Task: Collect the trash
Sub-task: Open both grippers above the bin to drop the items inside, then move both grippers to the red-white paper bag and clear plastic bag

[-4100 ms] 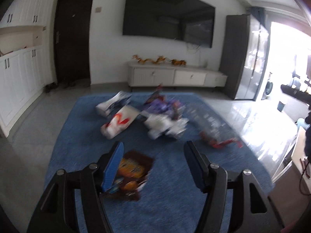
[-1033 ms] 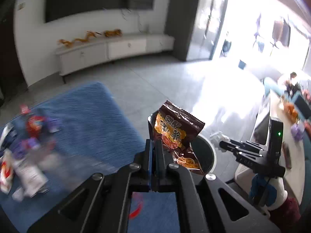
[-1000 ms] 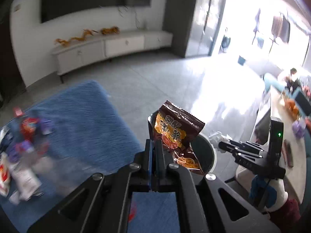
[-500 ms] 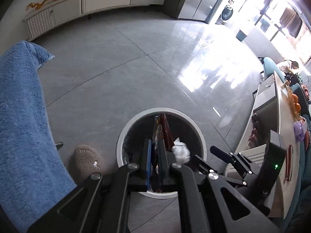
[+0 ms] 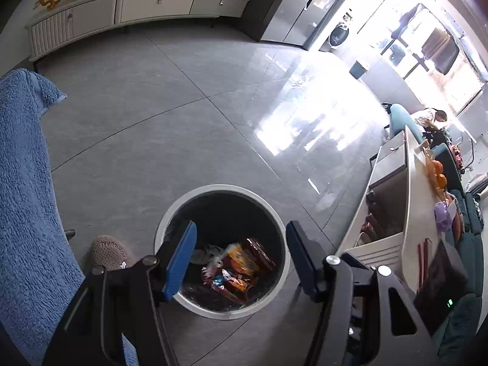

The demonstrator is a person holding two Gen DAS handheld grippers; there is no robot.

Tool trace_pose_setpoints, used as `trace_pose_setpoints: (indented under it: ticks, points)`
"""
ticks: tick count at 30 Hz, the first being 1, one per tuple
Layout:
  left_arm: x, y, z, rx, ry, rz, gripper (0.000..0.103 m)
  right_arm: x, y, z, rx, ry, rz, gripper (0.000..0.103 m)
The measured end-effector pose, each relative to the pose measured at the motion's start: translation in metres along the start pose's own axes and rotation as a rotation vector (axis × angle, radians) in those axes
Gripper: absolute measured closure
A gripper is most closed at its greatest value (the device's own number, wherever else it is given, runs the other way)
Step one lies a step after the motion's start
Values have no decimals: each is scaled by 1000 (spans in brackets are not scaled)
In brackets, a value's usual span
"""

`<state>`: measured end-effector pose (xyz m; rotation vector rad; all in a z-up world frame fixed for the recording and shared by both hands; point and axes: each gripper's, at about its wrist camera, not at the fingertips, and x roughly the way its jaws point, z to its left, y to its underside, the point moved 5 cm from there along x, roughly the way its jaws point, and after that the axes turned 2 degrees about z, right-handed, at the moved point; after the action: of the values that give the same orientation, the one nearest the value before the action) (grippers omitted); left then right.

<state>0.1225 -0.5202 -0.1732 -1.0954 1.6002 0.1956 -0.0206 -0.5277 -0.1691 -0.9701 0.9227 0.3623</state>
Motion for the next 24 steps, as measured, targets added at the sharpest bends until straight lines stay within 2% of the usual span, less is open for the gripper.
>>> trace_pose_setpoints:
  ticks: [3, 7, 13, 17, 24]
  points:
    - [-16, -3, -2, -2, 14, -28, 44, -20, 3, -1, 19, 4, -31, 40]
    - [-69, 0, -1, 6, 7, -137, 44, -50, 1, 7, 18, 1, -87, 40]
    - [-175, 22, 12, 47, -47, -326, 44, -100, -13, 68, -99, -48, -187, 40]
    - [-244, 52, 44, 46, -109, -431, 44, -138, -21, 130, -207, -116, -261, 40]
    - [-351, 122, 145, -33, -277, -567, 44, -175, -26, 223, -357, -222, -327, 39]
